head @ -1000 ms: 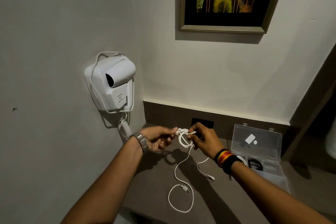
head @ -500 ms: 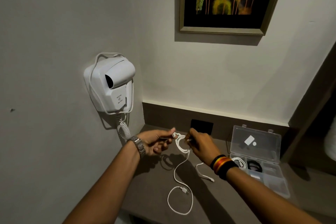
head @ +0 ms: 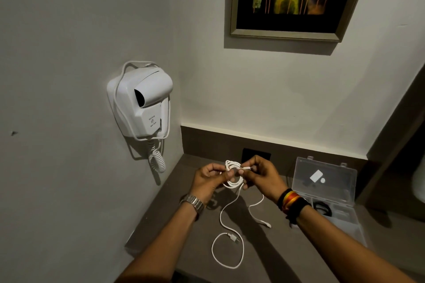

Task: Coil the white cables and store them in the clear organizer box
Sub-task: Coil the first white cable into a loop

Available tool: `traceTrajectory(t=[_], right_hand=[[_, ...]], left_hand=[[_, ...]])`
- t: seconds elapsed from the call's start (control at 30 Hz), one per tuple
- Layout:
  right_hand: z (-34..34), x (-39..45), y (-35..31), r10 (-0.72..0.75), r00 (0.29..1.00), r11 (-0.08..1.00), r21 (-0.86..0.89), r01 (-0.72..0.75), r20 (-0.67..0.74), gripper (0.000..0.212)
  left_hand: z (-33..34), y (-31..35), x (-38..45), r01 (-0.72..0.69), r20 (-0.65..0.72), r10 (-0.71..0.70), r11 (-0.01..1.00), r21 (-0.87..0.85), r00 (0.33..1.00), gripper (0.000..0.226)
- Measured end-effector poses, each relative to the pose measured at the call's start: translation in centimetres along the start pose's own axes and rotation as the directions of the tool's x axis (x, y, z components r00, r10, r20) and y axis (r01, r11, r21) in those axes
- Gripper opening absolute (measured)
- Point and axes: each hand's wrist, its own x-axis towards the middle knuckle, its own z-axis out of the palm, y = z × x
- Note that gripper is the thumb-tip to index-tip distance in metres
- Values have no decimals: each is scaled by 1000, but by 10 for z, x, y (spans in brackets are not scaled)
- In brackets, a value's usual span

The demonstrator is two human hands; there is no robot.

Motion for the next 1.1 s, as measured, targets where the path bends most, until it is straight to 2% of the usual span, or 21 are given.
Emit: traceTrajectory(t=[0.07,0.13,0.23,0.3,0.37,0.43,0.5,0.53,0.63,0.77,0.93,1.1], right_hand=[[1,0,0,30,1000,998,60,-31,8,14],[1,0,0,44,999,995,84,-45,9,14],[0,-1,0,50,999,995,88,-51,10,15],[-1,-2,2,45,999,996,78,-46,16,12],[0,-4,5,42,999,997,62,-43,21,11],[1,-5,9,41,999,998,36,-42,25,11],[3,-6,11,45,999,999,23,-46,23,12],[4,-6,11,46,999,999,21,-47,16,12],[5,-6,9,32,999,999,-2,-33,-19,11],[4,-6,8,22,999,990,-138,-26,-34,12],[13,-10,12,45,997,986,-157,-53,-58,13],[23,-10,10,53,996,965,-251,-70,-76,14]], left_hand=[[3,0,3,-39,-43,41,998,46,998,36],[5,0,5,-58,-79,67,993,106,995,53],[5,2,8,-28,-50,35,992,124,998,70],[4,3,10,-21,-4,22,984,174,1000,58],[4,4,10,-24,1,25,950,313,1000,35],[4,4,12,1,-52,28,870,494,998,31],[7,4,15,30,-88,25,816,577,996,30],[9,5,15,40,-73,0,837,545,997,27],[12,5,12,155,28,-167,954,256,986,21],[1,1,6,377,150,-381,925,56,912,24],[-7,-1,10,505,191,-499,863,18,846,31],[-20,3,19,619,250,-603,785,18,757,18]])
